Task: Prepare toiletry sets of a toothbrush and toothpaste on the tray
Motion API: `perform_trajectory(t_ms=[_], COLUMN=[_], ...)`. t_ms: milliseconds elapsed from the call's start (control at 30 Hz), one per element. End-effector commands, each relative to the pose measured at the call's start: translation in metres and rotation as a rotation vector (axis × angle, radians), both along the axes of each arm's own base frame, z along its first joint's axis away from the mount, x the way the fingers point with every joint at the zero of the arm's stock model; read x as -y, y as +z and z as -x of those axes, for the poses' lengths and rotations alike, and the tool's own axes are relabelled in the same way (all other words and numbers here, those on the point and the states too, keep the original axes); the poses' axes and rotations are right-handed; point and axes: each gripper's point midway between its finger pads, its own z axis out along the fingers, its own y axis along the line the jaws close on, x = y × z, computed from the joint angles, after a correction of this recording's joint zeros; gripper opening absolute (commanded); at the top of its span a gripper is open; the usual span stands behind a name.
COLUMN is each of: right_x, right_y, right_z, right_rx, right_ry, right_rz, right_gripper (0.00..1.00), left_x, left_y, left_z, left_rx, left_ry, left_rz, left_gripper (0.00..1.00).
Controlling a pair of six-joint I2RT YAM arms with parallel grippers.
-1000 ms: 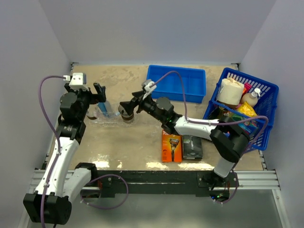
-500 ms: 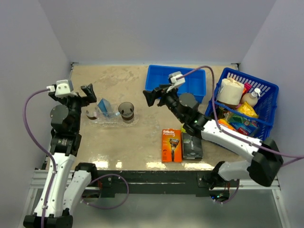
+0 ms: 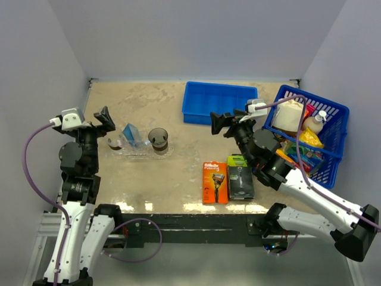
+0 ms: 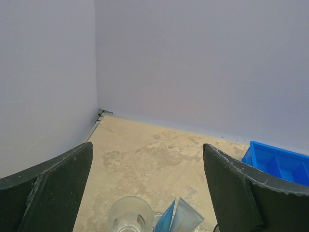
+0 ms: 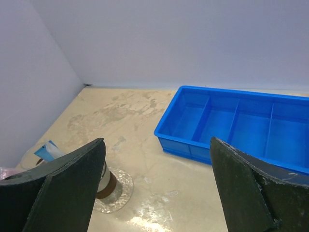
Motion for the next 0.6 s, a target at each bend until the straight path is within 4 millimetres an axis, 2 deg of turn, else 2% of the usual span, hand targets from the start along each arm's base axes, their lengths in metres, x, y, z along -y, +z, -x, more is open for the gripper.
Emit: perform_trajectory(t_ms=[0, 167, 567], right_x=[0.0110, 0.0076, 0.0149], right_y=[-0.0051, -0.0025, -0.0010], right_z=[-0.0011, -0.0012, 0.0023], right_rx=[-0.004, -0.008, -0.012], right_ry=[-0.051, -0.037, -0.051], right_rz=[0.014, 0.014, 0.026], right_gripper=[0.92, 0.92, 0.92], left_x=[-0.0095, -0.0087, -0.0074], left_y=[0.0095, 0.0096, 0.0071], left_z=[0.0020, 0.0019, -0.0012], left_rx=[0.047, 0.046, 0.026], left_ry=[0.049, 0.044, 0.038], left_rz=[0.017, 0.022, 0.022], left_gripper=[1.00, 1.00, 1.00])
